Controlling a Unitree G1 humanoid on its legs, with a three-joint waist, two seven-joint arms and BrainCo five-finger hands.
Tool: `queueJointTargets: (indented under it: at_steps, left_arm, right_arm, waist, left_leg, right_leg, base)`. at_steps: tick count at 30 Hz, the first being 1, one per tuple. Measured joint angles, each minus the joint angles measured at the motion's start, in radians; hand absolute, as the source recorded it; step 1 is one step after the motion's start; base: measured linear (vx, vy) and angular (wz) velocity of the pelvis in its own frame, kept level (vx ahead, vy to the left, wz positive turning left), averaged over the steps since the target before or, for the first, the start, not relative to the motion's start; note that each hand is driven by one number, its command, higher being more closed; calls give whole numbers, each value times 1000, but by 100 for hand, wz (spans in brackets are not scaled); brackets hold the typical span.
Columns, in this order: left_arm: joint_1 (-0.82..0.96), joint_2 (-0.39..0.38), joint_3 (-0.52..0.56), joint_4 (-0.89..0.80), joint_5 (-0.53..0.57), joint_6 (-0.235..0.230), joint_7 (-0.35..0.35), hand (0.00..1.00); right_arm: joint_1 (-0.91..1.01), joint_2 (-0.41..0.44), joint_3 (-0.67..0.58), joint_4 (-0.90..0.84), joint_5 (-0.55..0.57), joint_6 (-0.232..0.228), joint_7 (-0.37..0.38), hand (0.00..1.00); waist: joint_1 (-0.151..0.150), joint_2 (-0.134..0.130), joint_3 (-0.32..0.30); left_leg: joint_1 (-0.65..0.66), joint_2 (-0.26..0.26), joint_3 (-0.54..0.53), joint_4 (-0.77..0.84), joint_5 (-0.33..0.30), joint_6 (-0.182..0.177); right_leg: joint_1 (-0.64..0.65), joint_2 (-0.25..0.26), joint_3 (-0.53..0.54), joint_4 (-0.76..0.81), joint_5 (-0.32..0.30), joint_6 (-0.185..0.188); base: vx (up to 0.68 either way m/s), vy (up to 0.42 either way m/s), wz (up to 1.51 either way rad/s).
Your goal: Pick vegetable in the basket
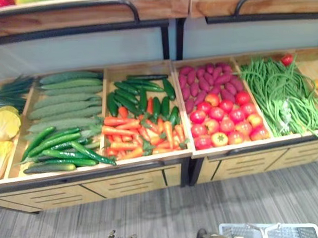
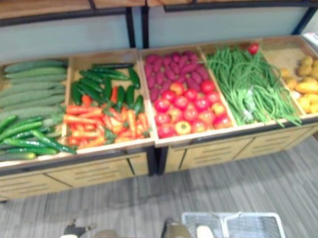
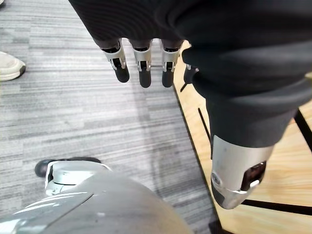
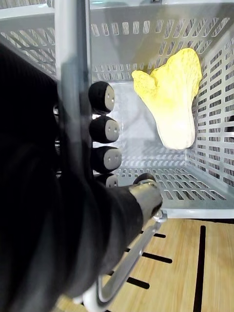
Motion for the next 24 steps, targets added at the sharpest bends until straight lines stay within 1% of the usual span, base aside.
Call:
queueJointTargets:
  at_steps: [1,2,3,4,5,6,7,8,9,11,13,15,17,19,20,21,23,24]
  left_arm:
    - [0,-1,3,-1,0,0,0,0]
    - [-3,-2,17,-2,0,0,2,0]
    - [-3,-3,25,-2,0,0,2,0]
    - [-4,-7,35,-2,0,1,7,0]
    - [-4,-12,45,-2,0,1,20,0]
    - [-4,-17,54,-2,0,1,28,0]
    - [-3,-24,72,-1,0,1,39,0]
    - [-3,-24,72,0,0,2,41,0]
    - [-4,-22,70,-2,0,0,45,0]
    - [-3,-11,71,-6,-15,0,68,0]
    - [-3,-4,78,-7,-39,0,82,0]
    - [-3,-7,96,-7,-39,0,94,0]
    - [0,-18,148,-6,-43,0,103,0]
    - [6,-20,178,-6,-79,0,106,0]
    - [16,-22,220,-4,-110,0,106,0]
    - [18,-22,250,0,-118,0,107,0]
    - [19,-17,424,15,-229,0,109,0]
    - [19,-10,471,27,-258,0,110,0]
  right_arm:
    - [0,-2,-2,-1,0,-2,0,100]
    - [0,-7,-17,-2,2,-4,-1,100]
    - [-1,-8,-23,-3,2,-6,-2,100]
    - [-6,-16,-40,-2,3,-12,-1,100]
    - [-13,-24,-56,6,4,-16,-1,100]
    - [-15,-27,-60,8,5,-17,0,100]
    - [-20,-35,-79,14,9,-16,-1,100]
    - [-21,-31,-87,16,9,-17,-1,100]
    - [-21,-23,-93,24,13,-19,-1,100]
    - [-22,-9,-100,49,20,-24,-2,100]
    - [-22,5,-130,58,20,-22,-5,100]
    - [-20,10,-148,75,22,-19,-7,100]
    - [-14,15,-176,90,22,-15,-7,100]
    - [-3,15,-187,90,22,-14,-1,100]
    - [5,14,-194,90,21,-13,1,100]
    - [10,14,-199,90,21,-13,2,100]
    - [17,9,-242,112,21,-10,8,100]
    - [17,5,-253,123,20,-9,11,100]
  waist:
    - [-3,0,0]
    - [-7,-1,-1]
    - [-7,-1,-1]
    - [-9,-1,-1]
    - [-8,-1,-1]
    - [-8,1,-2]
    - [-5,6,-6]
    - [-6,9,-14]
    - [-9,-1,-21]
    - [-10,-23,-26]
    - [-11,-29,-29]
    - [-11,-29,-31]
    - [-12,-15,-45]
    - [-11,-19,-57]
    - [-12,-18,-70]
    - [-13,-18,-77]
    - [-15,-11,-91]
    - [-15,-10,-97]
  left_leg:
    - [1,15,52,-1,-2,8]
    - [5,49,171,-46,4,23]
    - [8,53,200,-83,10,32]
    - [12,49,225,-183,25,52]
    - [24,43,237,-286,63,68]
    - [27,40,241,-329,99,68]
    - [39,25,240,-377,138,53]
    - [46,12,240,-397,139,54]
    - [40,-5,246,-411,138,54]
    - [42,-36,255,-431,138,53]
    - [56,-53,272,-448,133,49]
    - [78,-56,275,-470,126,47]
    - [100,-54,285,-508,94,40]
    - [102,-57,297,-511,92,42]
    - [102,-59,302,-520,90,42]
    - [103,-60,304,-526,87,43]
    - [106,-68,305,-541,87,47]
    - [106,-69,304,-545,87,47]
  right_leg:
    - [9,-3,-7,-11,3,0]
    - [24,-15,-23,-31,7,-1]
    - [23,-21,-26,-36,9,1]
    - [17,-32,-30,-45,15,10]
    - [13,-41,-32,-53,22,21]
    - [10,-45,-31,-54,25,26]
    - [7,-48,-24,-60,32,40]
    - [8,-51,-16,-71,41,52]
    - [9,-59,-15,-104,65,70]
    - [18,-84,-1,-153,103,89]
    - [29,-94,5,-178,123,100]
    - [41,-94,12,-191,132,105]
    - [48,-82,18,-209,137,112]
    - [49,-80,30,-226,147,112]
    - [50,-79,40,-240,151,117]
    - [49,-78,46,-246,152,118]
    - [52,-75,55,-262,152,118]
    - [51,-75,56,-264,152,118]
  base:
    - [92,-28,31]
    - [111,-24,34]
    - [94,22,39]
    - [75,76,23]
    - [66,113,17]
    - [55,189,1]
    - [39,189,-4]
    - [48,226,-1]
    - [24,206,1]
    - [-17,249,-3]
    - [-35,150,-6]
    - [-46,70,-11]
    - [-111,92,-13]
    - [-90,40,-18]
    - [-68,9,-19]
    - [-51,15,-11]
    - [-6,14,-5]
    - [0,0,0]
